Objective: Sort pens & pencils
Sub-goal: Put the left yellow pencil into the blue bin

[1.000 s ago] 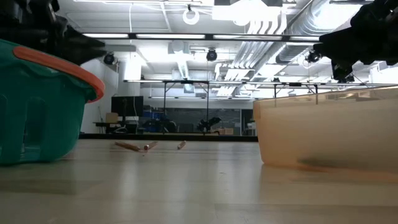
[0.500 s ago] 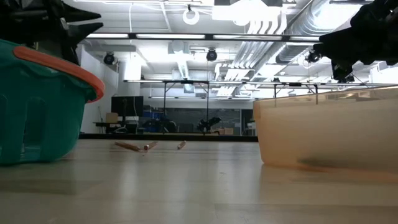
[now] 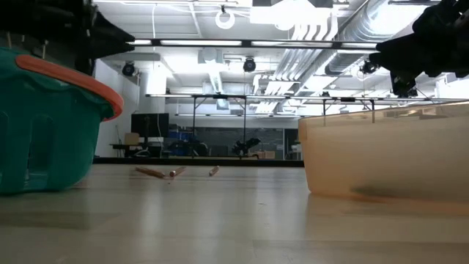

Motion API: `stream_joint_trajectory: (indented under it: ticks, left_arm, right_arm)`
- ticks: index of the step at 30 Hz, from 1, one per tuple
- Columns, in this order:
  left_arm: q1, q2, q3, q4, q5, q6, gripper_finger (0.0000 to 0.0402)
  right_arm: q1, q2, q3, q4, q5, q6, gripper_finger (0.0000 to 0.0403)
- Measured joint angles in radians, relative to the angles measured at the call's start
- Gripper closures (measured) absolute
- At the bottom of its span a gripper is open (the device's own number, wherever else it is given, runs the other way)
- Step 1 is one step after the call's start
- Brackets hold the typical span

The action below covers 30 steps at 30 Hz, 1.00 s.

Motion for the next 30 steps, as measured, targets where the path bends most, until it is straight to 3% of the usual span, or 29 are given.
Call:
stream_joint_trajectory:
  ticks: [2, 7, 13, 19, 26, 30]
  left_arm:
    - [0.0, 0.078, 0.042, -0.044, -0.017, 0.07, 0.033]
    - [0.0, 0.291, 0.147, -0.075, -0.048, 0.08, 0.033]
    - [0.0, 0.496, 0.293, -0.085, 0.09, 0.086, 0.033]
    - [0.0, 0.616, 0.405, -0.114, 0.159, 0.126, 0.033]
    - [0.02, 0.751, 0.547, -0.355, 0.119, 0.117, 0.033]
    - [0.083, 0.872, 0.66, -0.526, 0.207, 0.109, 0.033]
  right_arm:
    - [0.0, 0.0, 0.0, -0.004, 0.0, 0.0, 0.0306]
    - [0.0, 0.0, 0.0, -0.013, 0.0, 0.0, 0.0306]
    - [0.0, 0.0, 0.001, -0.03, 0.0, 0.0, 0.0306]
    - [0.0, 0.0, 0.001, -0.031, 0.0, 0.0, 0.0306]
    - [0.0, 0.0, 0.001, -0.032, 0.0, 0.0, 0.0306]
    - [0.0, 0.0, 0.001, -0.032, 0.0, 0.0, 0.0306]
